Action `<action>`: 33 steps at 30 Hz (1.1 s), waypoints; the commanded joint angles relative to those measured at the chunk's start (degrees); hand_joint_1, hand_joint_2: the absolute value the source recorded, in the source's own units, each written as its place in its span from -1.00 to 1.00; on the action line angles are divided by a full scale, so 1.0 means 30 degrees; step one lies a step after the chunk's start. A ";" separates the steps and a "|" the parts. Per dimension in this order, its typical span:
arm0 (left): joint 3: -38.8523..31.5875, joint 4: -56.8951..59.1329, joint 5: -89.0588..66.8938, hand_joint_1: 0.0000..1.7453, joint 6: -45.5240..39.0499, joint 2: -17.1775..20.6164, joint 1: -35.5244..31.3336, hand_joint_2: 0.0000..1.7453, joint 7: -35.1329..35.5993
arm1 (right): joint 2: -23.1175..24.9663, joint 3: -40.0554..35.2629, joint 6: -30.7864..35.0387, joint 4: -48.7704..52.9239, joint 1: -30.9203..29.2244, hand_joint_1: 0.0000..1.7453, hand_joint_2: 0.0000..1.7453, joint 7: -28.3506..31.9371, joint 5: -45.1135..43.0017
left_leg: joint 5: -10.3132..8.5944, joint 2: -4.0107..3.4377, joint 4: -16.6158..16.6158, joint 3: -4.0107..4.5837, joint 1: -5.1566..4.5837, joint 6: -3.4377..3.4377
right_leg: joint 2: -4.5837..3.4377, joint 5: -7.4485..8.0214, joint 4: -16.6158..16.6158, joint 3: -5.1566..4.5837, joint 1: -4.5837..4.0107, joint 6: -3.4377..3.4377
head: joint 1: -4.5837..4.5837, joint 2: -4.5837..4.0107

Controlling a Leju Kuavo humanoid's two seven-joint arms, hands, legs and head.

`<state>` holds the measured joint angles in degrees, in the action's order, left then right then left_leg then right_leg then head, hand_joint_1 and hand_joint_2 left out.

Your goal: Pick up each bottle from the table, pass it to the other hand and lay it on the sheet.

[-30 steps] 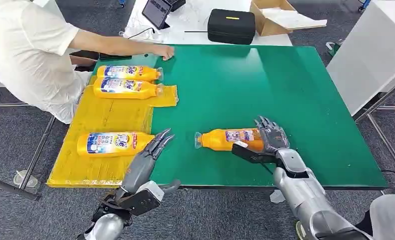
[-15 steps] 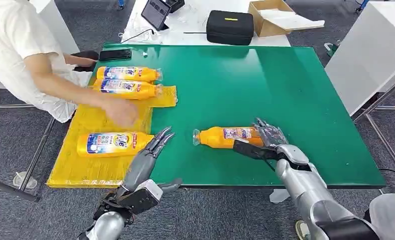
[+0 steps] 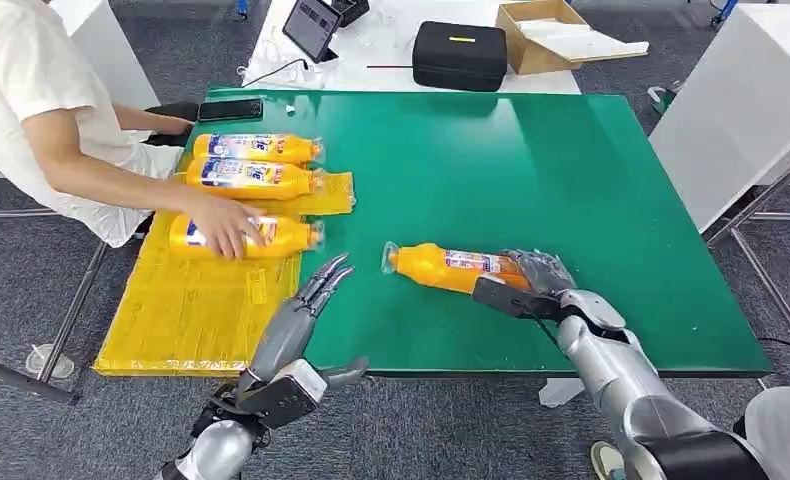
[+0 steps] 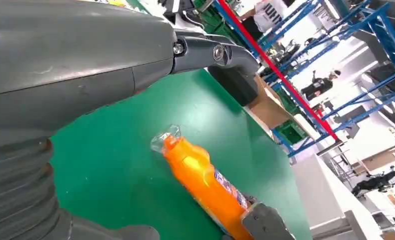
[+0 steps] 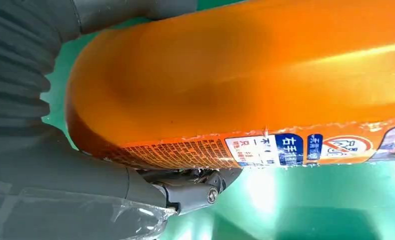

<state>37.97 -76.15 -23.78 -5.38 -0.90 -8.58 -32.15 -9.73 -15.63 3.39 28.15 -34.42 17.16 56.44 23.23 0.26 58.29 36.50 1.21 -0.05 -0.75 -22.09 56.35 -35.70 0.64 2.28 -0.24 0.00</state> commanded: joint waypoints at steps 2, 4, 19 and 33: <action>0.0466 0.0980 0.0958 -1.00 0.0115 0.0094 -0.0370 1.00 -0.0350 | 0.0099 -0.0226 -0.0275 -0.1406 0.1803 1.00 1.00 0.1675 -0.1329 | -0.0005 0.0083 -0.0048 -0.0093 0.0013 -0.0015 | 0.0108 -0.0021 -0.0059 0.0130 -0.0023 -0.0027 | 0.0000 0.0000; 0.0466 0.0980 0.0958 -1.00 0.0115 0.0094 -0.0370 1.00 -0.0350 | 0.0099 -0.0226 -0.0275 -0.1406 0.1803 1.00 1.00 0.1675 -0.1329 | -0.0004 0.0077 -0.0054 -0.0101 0.0011 -0.0019 | 0.0107 -0.0020 -0.0066 0.0138 -0.0022 -0.0030 | 0.0000 0.0000; -0.2128 0.3606 1.5105 -1.00 0.3089 -0.2864 0.1858 1.00 0.3088 | 0.2595 0.1525 -0.2244 1.0256 0.8044 1.00 1.00 0.5240 -1.1315 | 0.0085 -0.0015 -0.0072 -0.0164 -0.0005 -0.0009 | -0.0002 -0.0049 -0.0054 0.0173 -0.0009 -0.0038 | 0.0000 0.0000; -0.2117 0.3638 1.8140 -1.00 0.4850 -0.2838 0.1051 1.00 0.4021 | 0.4063 -0.2521 -0.2491 0.7674 0.6151 0.80 1.00 0.4683 -1.2714 | 0.0071 -0.0054 -0.0015 0.0091 -0.0009 -0.0008 | -0.0059 -0.0069 0.0015 -0.0057 0.0014 0.0027 | 0.0000 0.0000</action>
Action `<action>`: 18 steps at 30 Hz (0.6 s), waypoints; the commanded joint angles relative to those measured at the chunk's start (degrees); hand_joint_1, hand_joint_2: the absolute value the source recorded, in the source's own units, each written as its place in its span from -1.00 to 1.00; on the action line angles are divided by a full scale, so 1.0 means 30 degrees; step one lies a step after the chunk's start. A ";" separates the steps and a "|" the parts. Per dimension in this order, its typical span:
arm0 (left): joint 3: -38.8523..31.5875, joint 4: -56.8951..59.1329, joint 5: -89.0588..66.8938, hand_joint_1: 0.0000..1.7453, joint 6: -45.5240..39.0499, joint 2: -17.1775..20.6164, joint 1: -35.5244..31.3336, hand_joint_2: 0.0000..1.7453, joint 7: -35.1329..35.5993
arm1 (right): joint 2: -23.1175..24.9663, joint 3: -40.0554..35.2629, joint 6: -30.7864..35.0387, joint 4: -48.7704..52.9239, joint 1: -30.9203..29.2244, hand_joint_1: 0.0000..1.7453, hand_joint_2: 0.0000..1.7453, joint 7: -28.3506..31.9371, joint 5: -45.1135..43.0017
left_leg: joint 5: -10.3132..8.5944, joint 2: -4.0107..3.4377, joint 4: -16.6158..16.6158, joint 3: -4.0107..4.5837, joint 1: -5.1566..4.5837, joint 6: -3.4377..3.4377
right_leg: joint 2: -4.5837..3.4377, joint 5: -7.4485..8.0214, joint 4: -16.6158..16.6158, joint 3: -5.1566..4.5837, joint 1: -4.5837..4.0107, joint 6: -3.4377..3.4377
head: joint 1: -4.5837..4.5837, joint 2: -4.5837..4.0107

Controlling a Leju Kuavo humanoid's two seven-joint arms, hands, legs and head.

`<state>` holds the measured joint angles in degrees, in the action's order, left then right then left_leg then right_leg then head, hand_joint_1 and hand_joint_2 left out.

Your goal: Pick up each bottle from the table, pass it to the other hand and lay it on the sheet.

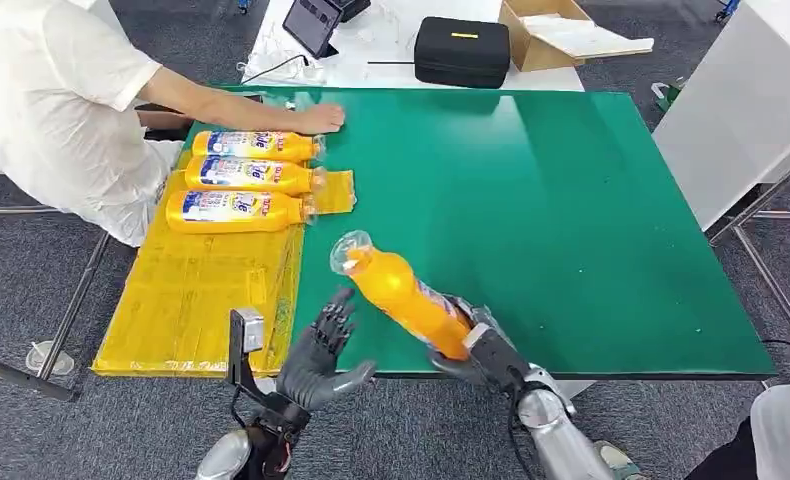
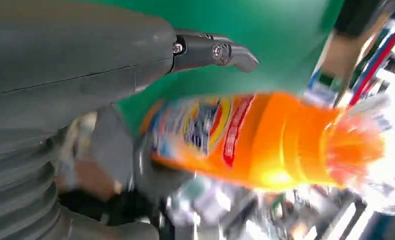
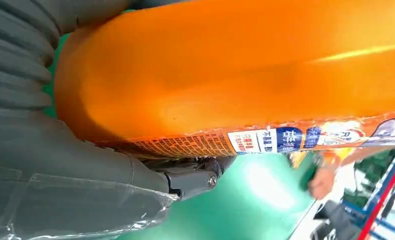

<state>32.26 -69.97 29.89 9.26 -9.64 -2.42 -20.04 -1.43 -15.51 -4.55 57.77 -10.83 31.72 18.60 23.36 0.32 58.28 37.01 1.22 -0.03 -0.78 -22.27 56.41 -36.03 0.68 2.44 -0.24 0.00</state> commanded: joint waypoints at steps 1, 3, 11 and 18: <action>-0.0079 0.1579 -0.0027 -1.00 -0.0092 0.0092 -0.1165 1.00 -0.0123 | 0.1524 -0.2763 0.0154 -0.2367 -0.1824 0.76 1.00 -0.0272 -0.0147 | 0.0039 -0.0092 -0.0014 -0.0111 -0.0017 -0.0018 | -0.0059 -0.0016 -0.0003 0.0080 0.0007 -0.0039 | 0.0000 0.0000; 0.0014 0.1630 -0.0141 -1.00 -0.0261 -0.0113 -0.1424 1.00 -0.0174 | 0.1857 -0.3610 0.0336 -0.2808 -0.2209 0.50 1.00 -0.0502 0.0291 | 0.0041 -0.0092 -0.0014 -0.0111 -0.0016 -0.0013 | -0.0058 -0.0017 -0.0002 0.0075 0.0008 -0.0047 | 0.0000 0.0000; 0.0019 0.0937 0.0229 -1.00 -0.0661 -0.0337 -0.1959 1.00 -0.0307 | 0.2665 -0.5229 0.1125 -0.4722 -0.3056 0.48 1.00 -0.0540 0.0445 | 0.0012 -0.0043 -0.0007 -0.0034 -0.0004 -0.0009 | -0.0022 -0.0004 -0.0004 0.0005 -0.0013 -0.0018 | -0.0008 0.0000; -0.0232 0.1178 -0.0306 -1.00 -0.1869 -0.0502 -0.2445 1.00 -0.0833 | 0.2780 -0.5678 0.1653 -0.4911 -0.3077 0.54 1.00 -0.0488 0.0625 | 0.0041 -0.0019 -0.0003 -0.0110 -0.0021 -0.0025 | 0.0024 -0.0051 0.0011 0.0086 -0.0002 -0.0036 | 0.0000 0.0000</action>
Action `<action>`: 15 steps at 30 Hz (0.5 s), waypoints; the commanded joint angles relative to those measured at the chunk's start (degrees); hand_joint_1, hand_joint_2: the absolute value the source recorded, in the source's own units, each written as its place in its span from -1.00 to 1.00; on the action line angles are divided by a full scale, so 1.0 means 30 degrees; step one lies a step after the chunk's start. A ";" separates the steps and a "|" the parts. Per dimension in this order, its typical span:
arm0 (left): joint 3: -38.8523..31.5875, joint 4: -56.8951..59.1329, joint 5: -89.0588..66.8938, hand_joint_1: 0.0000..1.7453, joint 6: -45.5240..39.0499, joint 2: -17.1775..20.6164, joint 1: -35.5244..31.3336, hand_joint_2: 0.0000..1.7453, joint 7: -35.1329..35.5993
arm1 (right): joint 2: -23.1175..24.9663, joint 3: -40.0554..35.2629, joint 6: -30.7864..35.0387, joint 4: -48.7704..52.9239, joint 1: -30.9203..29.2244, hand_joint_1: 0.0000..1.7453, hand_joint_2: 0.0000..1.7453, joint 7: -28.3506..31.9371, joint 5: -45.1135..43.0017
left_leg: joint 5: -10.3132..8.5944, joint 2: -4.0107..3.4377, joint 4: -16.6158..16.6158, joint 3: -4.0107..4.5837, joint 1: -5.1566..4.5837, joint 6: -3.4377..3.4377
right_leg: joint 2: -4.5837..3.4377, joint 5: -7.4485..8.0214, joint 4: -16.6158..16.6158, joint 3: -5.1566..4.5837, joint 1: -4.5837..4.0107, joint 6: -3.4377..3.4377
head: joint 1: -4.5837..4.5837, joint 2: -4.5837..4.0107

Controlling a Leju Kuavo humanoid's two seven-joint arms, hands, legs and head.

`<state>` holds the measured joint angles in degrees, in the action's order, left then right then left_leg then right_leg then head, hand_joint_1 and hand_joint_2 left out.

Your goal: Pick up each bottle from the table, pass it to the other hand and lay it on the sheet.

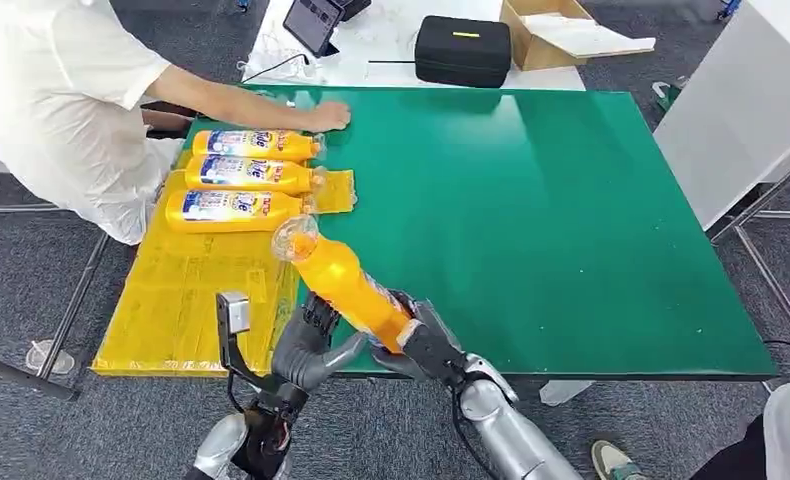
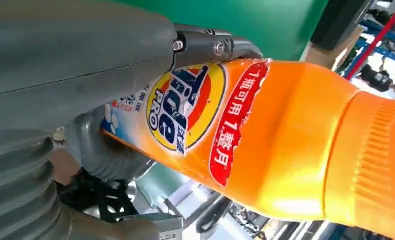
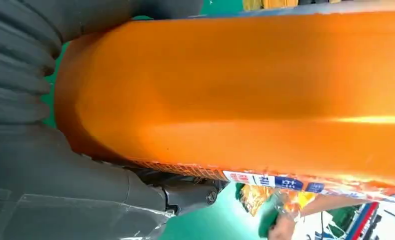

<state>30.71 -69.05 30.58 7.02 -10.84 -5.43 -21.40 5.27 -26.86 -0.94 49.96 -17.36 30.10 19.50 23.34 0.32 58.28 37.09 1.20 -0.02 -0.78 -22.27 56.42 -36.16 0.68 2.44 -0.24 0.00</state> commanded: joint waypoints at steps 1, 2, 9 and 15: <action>0.0175 0.1000 -0.0430 -1.00 -0.1165 -0.0161 -0.1528 1.00 -0.0365 | 0.0537 -0.2089 0.0569 -0.2284 -0.0888 0.52 1.00 -0.0029 0.0483 | 0.0022 0.0019 -0.0005 -0.0078 -0.0003 -0.0017 | 0.0046 -0.0032 -0.0002 0.0086 -0.0008 -0.0029 | 0.0000 0.0000; 0.0048 0.1097 -0.0190 -1.00 -0.1103 -0.0221 -0.1602 1.00 -0.0250 | 0.0588 -0.2213 0.0793 -0.2321 -0.0873 0.52 1.00 -0.0119 0.0633 | 0.0035 0.0013 -0.0006 -0.0111 -0.0009 -0.0020 | 0.0047 -0.0047 0.0004 0.0113 -0.0006 -0.0039 | 0.0000 0.0000; 0.0030 0.1117 -0.0169 -1.00 -0.1105 -0.0228 -0.1626 1.00 -0.0241 | 0.0602 -0.2236 0.0832 -0.2328 -0.0868 0.56 1.00 -0.0130 0.0656 | 0.0028 0.0024 -0.0009 -0.0090 -0.0008 -0.0024 | 0.0056 -0.0041 -0.0004 0.0091 -0.0008 -0.0029 | 0.0000 0.0000; 0.0030 0.1117 -0.0169 -1.00 -0.1105 -0.0228 -0.1626 1.00 -0.0241 | 0.0602 -0.2236 0.0832 -0.2328 -0.0868 0.56 1.00 -0.0130 0.0656 | 0.0014 0.0015 -0.0011 -0.0044 -0.0005 -0.0016 | 0.0037 -0.0022 -0.0009 0.0045 -0.0005 -0.0019 | 0.0000 0.0000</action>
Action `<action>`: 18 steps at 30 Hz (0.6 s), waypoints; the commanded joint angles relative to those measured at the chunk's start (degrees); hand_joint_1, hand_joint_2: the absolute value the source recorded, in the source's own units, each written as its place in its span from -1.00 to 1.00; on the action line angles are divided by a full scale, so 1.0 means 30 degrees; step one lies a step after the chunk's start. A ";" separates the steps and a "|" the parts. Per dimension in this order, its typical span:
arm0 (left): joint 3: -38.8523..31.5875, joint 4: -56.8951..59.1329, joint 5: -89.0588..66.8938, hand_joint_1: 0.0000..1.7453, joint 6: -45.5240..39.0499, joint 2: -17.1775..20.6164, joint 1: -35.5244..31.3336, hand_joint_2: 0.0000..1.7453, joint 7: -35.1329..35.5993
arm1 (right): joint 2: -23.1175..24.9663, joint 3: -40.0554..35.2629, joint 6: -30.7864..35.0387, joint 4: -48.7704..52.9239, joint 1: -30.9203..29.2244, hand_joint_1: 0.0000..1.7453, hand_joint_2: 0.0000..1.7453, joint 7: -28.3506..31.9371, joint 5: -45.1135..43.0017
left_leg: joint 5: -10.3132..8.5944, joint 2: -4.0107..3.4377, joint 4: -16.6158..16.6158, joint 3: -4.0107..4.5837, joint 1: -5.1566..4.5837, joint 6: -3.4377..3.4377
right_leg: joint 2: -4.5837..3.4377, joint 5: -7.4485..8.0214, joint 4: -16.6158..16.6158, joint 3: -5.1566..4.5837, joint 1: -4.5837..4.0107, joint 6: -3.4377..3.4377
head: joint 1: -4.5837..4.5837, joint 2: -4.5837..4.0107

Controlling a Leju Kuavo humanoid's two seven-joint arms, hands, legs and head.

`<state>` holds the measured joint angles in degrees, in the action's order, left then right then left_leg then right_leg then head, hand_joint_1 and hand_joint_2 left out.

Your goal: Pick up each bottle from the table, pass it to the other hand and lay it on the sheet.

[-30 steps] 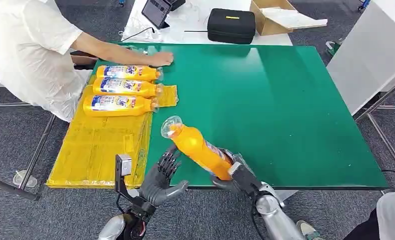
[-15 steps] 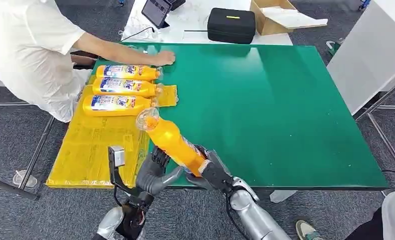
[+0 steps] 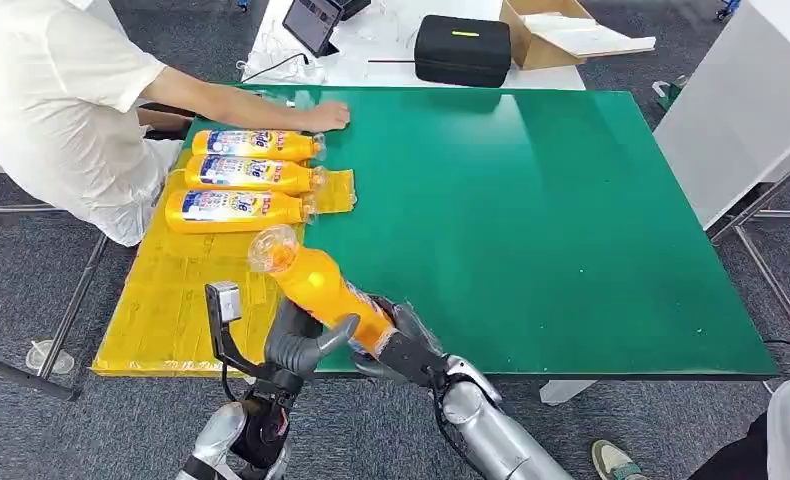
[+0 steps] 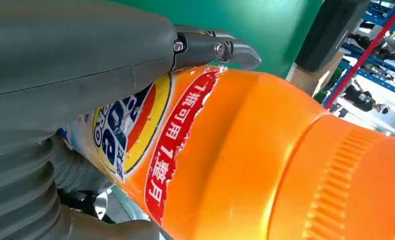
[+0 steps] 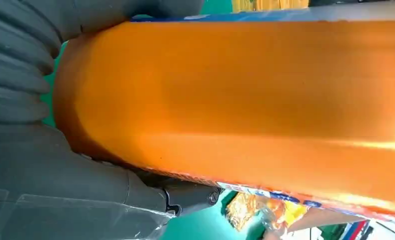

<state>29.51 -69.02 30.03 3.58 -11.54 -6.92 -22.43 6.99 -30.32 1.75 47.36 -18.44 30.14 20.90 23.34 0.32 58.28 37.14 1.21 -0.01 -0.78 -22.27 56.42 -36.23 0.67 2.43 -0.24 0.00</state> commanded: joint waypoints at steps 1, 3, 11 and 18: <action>0.0431 0.1109 0.0014 -1.00 0.0040 0.0005 -0.1130 1.00 0.0102 | 0.0026 -0.1086 -0.0064 -0.1462 -0.0509 0.56 1.00 -0.0144 0.0189 | 0.0027 0.0014 -0.0014 -0.0104 -0.0017 -0.0024 | 0.0045 -0.0039 -0.0002 0.0108 0.0004 -0.0027 | 0.0000 0.0000; 0.0431 0.1109 0.0014 -1.00 0.0040 0.0005 -0.1130 1.00 0.0102 | 0.0026 -0.1086 -0.0064 -0.1462 -0.0509 0.56 1.00 -0.0144 0.0189 | 0.0003 0.0012 -0.0012 -0.0031 -0.0006 -0.0011 | 0.0028 -0.0010 -0.0008 0.0038 0.0000 -0.0015 | 0.0000 0.0000; 0.0201 0.1525 0.0677 -1.00 -0.0026 -0.0240 -0.1520 1.00 0.0137 | 0.0290 -0.1790 0.0056 -0.1647 -0.0575 0.54 1.00 0.0007 0.0216 | 0.0025 0.0018 -0.0008 -0.0087 -0.0008 -0.0021 | 0.0049 -0.0035 -0.0002 0.0095 -0.0005 -0.0027 | 0.0000 0.0000; 0.0016 0.1107 0.0909 1.00 -0.0420 -0.0170 -0.1642 1.00 -0.0014 | 0.0345 -0.1808 0.0523 -0.1959 -0.0689 -0.26 1.00 -0.0106 -0.0165 | 0.0030 0.0012 -0.0003 -0.0090 -0.0009 -0.0020 | 0.0044 -0.0041 0.0005 0.0094 -0.0004 -0.0031 | 0.0001 0.0000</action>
<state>28.48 -68.11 33.79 3.63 -11.98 -7.84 -21.42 7.34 -31.93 2.34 46.31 -18.86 30.14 20.76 23.34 0.32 58.28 37.16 1.21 -0.02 -0.78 -22.27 56.42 -36.24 0.67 2.43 -0.24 0.00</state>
